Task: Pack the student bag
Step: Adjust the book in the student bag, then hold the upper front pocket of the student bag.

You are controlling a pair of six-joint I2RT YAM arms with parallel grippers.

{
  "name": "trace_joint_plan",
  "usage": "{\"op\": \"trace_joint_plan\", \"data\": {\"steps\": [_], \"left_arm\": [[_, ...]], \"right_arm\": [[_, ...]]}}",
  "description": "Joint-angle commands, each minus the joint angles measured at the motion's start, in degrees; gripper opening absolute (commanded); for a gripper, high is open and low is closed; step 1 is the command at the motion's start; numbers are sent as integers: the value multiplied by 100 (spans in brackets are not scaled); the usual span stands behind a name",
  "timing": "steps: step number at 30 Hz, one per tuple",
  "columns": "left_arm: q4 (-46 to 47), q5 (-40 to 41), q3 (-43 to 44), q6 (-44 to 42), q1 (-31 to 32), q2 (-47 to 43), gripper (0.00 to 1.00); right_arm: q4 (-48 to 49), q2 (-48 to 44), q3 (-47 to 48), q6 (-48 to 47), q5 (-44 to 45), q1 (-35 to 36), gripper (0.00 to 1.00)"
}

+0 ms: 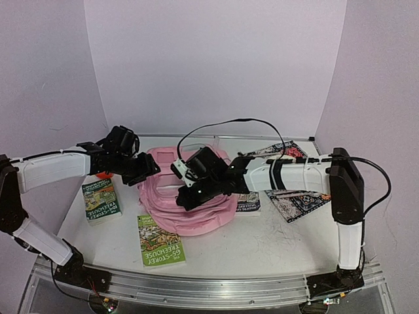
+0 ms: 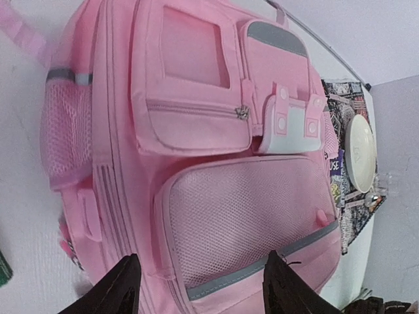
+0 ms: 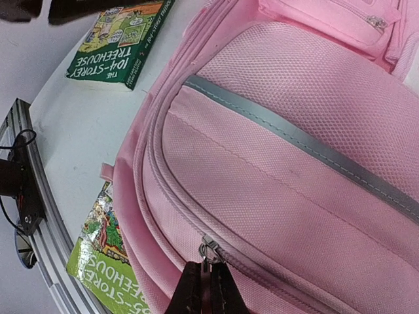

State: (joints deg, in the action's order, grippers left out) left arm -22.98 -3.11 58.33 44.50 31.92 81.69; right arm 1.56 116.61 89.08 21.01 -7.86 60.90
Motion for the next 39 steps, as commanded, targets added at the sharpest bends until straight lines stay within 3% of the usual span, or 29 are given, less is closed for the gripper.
{"op": "trace_joint_plan", "data": {"steps": [1, 6, 11, 18, 27, 39], "left_arm": [[172, -655, -410, 990, -2, -103, 65], [480, -681, -848, 1332, -2, -155, 63], [1198, -1142, -1101, 1667, -2, 10, 52], [1502, -1424, -1051, 1839, 13, 101, 41], [1322, -1085, -1164, 1849, 33, -313, 44], [1231, -1273, -1144, 2010, 130, -311, 41]], "right_arm": [[272, 189, 472, 17, -151, 53, 0], [301, 337, 662, -26, -194, 58, 0], [310, 437, 741, -27, -256, 72, 0], [310, 430, 725, -57, -235, 82, 0], [310, 408, 791, -101, -166, 82, 0], [310, 331, 664, -136, -85, 82, 0]]}}
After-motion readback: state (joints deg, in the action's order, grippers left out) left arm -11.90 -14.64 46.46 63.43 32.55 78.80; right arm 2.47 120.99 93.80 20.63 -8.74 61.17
